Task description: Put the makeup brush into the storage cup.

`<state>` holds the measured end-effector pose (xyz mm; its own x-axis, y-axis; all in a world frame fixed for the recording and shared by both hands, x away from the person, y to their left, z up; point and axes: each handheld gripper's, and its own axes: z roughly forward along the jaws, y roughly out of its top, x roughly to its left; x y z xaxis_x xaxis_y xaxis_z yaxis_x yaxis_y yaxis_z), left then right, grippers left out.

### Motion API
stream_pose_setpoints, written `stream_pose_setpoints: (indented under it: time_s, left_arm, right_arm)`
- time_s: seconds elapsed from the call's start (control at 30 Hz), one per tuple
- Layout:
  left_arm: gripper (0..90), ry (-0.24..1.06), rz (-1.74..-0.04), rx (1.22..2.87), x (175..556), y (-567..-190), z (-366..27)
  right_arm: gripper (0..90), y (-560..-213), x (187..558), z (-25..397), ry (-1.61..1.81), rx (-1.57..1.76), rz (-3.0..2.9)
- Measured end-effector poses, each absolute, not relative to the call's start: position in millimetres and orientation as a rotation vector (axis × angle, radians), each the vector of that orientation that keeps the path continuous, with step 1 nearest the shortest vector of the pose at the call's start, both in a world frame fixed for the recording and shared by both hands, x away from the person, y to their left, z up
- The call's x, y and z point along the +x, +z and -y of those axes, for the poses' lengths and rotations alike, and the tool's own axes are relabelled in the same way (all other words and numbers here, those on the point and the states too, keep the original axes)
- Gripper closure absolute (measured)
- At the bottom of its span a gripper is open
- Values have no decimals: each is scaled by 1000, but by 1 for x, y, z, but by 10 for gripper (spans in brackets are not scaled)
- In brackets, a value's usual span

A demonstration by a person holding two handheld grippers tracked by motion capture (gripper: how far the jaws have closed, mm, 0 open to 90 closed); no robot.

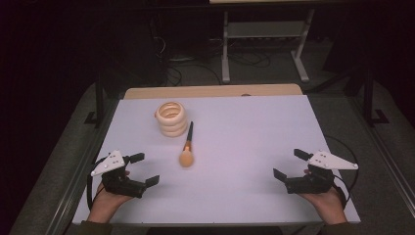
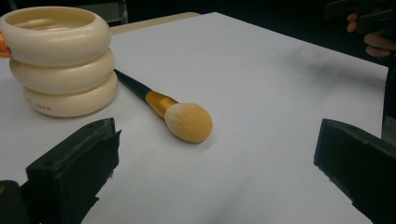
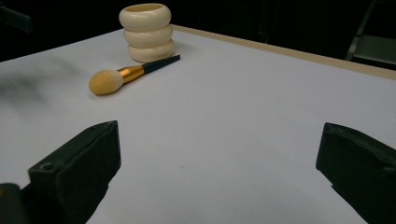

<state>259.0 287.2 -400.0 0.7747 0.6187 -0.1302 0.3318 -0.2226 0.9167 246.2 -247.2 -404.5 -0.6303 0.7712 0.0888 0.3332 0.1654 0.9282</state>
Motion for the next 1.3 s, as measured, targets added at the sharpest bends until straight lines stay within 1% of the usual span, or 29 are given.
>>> stream_pose_setpoints:
  time_s: [0.63,1.0,1.3]
  left_arm:
    - [0,321,-770,1857,266,-401,-282]
    - [0,357,-817,1885,278,-398,-274]
    - [0,352,-840,1898,293,-398,-262]
  right_arm:
    - [0,-402,250,248,1494,1040,-2029]
    - [0,-402,253,246,1483,1034,-2038]
    - [0,-402,255,244,1465,1030,-2040]
